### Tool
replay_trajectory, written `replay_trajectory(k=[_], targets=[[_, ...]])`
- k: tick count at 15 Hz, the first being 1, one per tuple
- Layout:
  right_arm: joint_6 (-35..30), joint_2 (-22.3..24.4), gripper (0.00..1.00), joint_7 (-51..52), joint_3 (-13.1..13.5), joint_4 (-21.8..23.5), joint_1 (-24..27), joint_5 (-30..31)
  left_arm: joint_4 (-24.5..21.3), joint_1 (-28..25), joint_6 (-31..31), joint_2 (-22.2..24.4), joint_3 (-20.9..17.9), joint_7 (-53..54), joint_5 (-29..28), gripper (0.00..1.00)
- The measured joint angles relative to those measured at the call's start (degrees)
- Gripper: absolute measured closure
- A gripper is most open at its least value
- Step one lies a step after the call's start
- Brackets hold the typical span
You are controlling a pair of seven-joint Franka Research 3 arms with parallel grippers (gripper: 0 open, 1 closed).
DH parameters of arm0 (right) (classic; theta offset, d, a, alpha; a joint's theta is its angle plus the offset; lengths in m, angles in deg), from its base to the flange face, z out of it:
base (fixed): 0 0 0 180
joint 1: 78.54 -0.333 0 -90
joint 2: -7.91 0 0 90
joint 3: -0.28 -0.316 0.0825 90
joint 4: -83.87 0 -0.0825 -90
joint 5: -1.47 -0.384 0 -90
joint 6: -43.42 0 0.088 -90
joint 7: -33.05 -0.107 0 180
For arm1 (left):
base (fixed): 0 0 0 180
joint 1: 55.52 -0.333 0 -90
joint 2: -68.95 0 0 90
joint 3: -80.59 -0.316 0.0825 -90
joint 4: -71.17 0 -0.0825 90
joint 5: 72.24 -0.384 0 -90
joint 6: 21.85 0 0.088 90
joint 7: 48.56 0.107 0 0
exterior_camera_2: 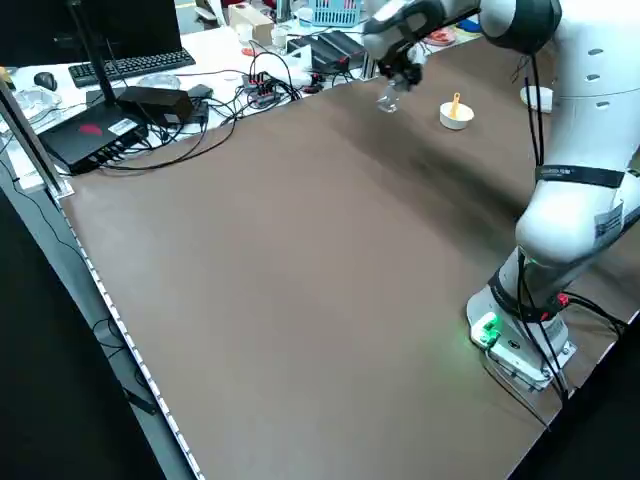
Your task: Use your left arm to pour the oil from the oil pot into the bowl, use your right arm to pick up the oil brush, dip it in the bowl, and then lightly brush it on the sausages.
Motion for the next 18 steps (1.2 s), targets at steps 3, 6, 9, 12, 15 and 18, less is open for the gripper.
replay_trajectory(k=[3,6,9,12,15,18], targets=[[-0.38,-0.18,0.0,0.0,-0.01,0.07,-0.8,0.0,-0.12,6.49,1.82,-0.32,-0.27,-6.48,-7.49,0.37],[-0.47,-0.6,0.0,0.0,-0.02,0.29,-1.34,-0.02,0.89,10.68,1.89,-1.55,-1.94,-17.18,-15.38,0.37],[-0.27,-2.25,0.0,-0.01,-0.06,0.47,-2.35,-0.23,4.89,17.31,1.87,-4.81,-5.93,-26.81,-22.6,0.37],[-0.02,-3.44,0.0,0.0,0.35,0.47,-2.08,-5.14,7.24,24.83,1.83,-6.42,-10.86,-32.72,-24.6,0.37],[0.49,-4.79,0.0,0.11,0.62,0.47,-1.76,-7.48,8.74,29.14,1.64,-6.71,-13.86,-36.74,-24.6,0.37],[0.91,-5.71,0.0,0.14,0.62,0.46,-1.76,-9.2,11.72,30.42,1.67,-9.0,-14.23,-37.14,-24.6,0.37]])
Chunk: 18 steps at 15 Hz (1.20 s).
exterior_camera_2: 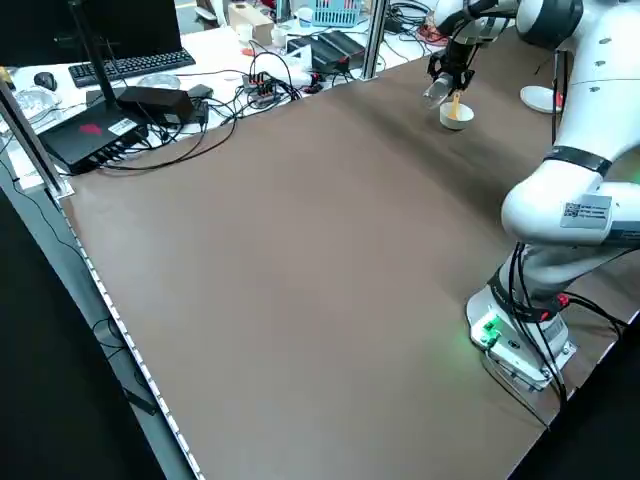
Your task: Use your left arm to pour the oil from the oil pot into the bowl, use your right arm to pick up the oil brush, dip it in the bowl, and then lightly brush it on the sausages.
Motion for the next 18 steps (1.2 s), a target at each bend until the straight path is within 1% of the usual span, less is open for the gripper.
replay_trajectory(k=[4,9,11,13,14,15,16,18], targets=[[0.09,-0.06,0.0,0.03,0.11,-0.11,0.1,-2.24,2.99,1.65,2.45,-3.35,-0.21,0.0,0.0,0.37],[0.09,-0.06,0.0,0.04,0.29,-0.11,0.89,-2.51,3.35,1.44,2.47,-3.43,-0.67,0.01,0.0,0.37],[0.09,-0.06,0.0,0.2,0.3,-0.11,1.69,-4.05,3.45,0.54,1.94,-3.33,-0.87,0.55,0.0,0.37],[0.07,-0.06,0.0,0.68,0.33,-0.11,2.3,-4.75,3.58,-2.1,0.65,-3.1,-0.61,2.48,0.0,0.37],[0.07,-0.06,0.0,0.77,0.33,-0.11,2.4,-4.84,3.62,-4.31,0.01,-3.03,0.2,3.85,0.01,0.37],[0.07,-0.08,0.0,0.82,0.32,-0.1,2.42,-4.92,3.64,-7.24,-0.32,-2.98,1.93,5.58,0.02,0.37],[0.07,-0.18,0.0,0.91,0.27,-0.1,2.41,-5.33,3.64,-10.87,-0.62,-2.92,4.59,7.59,0.04,0.37],[0.09,-0.89,0.0,1.17,0.17,-0.07,2.37,-7.87,3.64,-19.21,-1.17,-2.87,11.41,11.57,0.05,0.37]])
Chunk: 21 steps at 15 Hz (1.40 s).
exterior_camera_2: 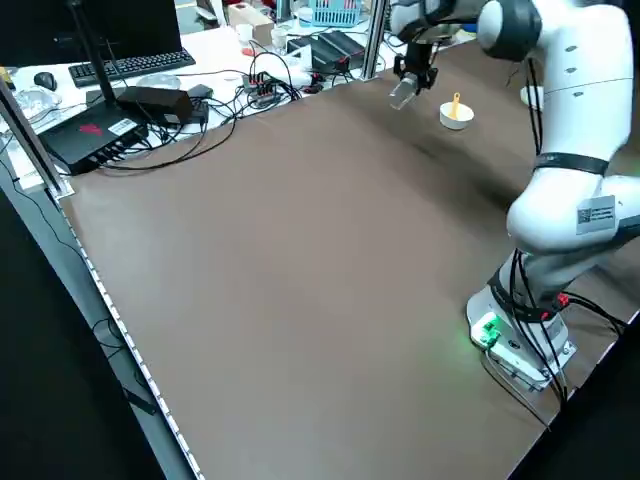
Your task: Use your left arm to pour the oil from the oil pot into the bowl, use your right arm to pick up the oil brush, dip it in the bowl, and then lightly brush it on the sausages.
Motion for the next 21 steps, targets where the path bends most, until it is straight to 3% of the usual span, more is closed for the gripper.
replay_trajectory(k=[5,8,10,11,15,16,18,21], targets=[[2.69,-3.93,0.0,1.38,-0.25,-0.1,-0.18,-3.78,-1.63,-22.22,-2.39,-0.29,17.56,8.94,0.2,0.37],[7.64,-7.75,0.0,3.83,-0.53,-0.22,-1.47,-6.49,-4.51,-33.64,-3.02,-1.58,23.82,20.28,4.81,0.37],[10.51,-10.54,0.0,4.47,-0.68,-0.54,-3.18,-7.74,-5.79,-38.59,-5.12,-2.39,24.53,28.7,10.54,0.37],[11.58,-13.37,0.0,5.33,-0.76,-1.85,-4.48,-8.79,-6.05,-42.63,-9.0,-2.89,24.62,36.41,15.81,0.37],[15.05,-21.02,0.05,6.57,-0.87,-7.39,-6.88,-10.51,-6.15,-51.18,-16.95,-3.2,24.62,50.98,27.11,0.37],[17.49,-23.18,0.06,7.58,-0.91,-8.23,-7.7,-10.72,-6.18,-53.36,-18.7,-3.4,24.62,54.11,29.44,0.37],[24.12,-27.38,0.22,9.89,-0.98,-9.13,-9.38,-10.93,-6.21,-57.51,-21.94,-4.02,24.62,58.51,32.17,0.37],[31.85,-32.34,0.22,14.41,-2.14,-10.09,-10.46,-10.99,-6.22,-62.7,-24.48,-5.65,24.64,63.31,36.11,0.37]])
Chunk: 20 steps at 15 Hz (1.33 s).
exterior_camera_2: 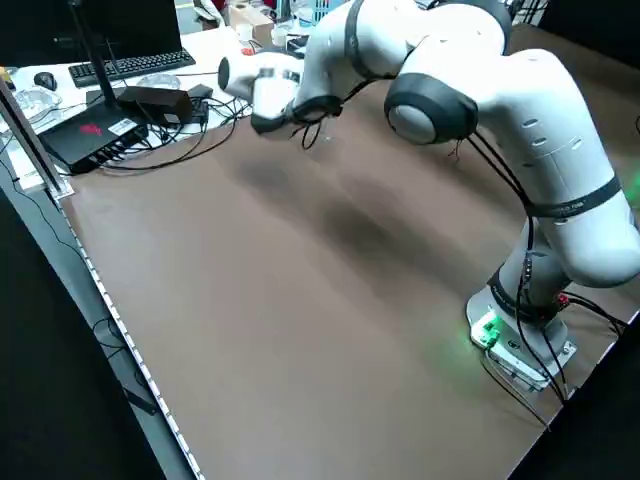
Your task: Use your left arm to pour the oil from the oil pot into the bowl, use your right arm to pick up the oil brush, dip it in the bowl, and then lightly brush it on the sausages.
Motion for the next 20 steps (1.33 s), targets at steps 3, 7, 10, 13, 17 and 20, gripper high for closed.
replay_trajectory(k=[3,7,10,13,17,20], targets=[[4.73,-3.1,0.22,6.7,-0.63,-1.57,0.02,-3.33,0.0,-4.84,-4.25,-2.32,-0.03,9.1,4.42,0.37],[7.32,-7.28,0.47,11.6,-0.77,-3.06,0.02,-7.59,0.0,-9.59,-5.85,-4.74,-0.34,19.31,9.07,0.37],[7.75,-8.7,0.54,12.47,-0.93,-3.52,0.0,-7.91,0.01,-10.94,-5.85,-6.7,-2.85,20.64,13.01,0.37],[9.69,-10.34,0.54,13.06,-1.31,-3.59,-0.31,-7.94,0.05,-10.82,-4.14,-7.83,-6.68,20.84,13.48,0.37],[11.95,-11.49,0.54,13.08,-1.4,-3.62,-1.28,-7.97,0.04,-8.55,-3.78,-7.91,-11.6,21.32,13.48,0.37],[12.15,-11.94,0.54,13.08,-1.42,-3.64,-1.78,-8.04,0.01,-7.39,-2.69,-8.02,-12.42,21.29,13.48,0.37]])
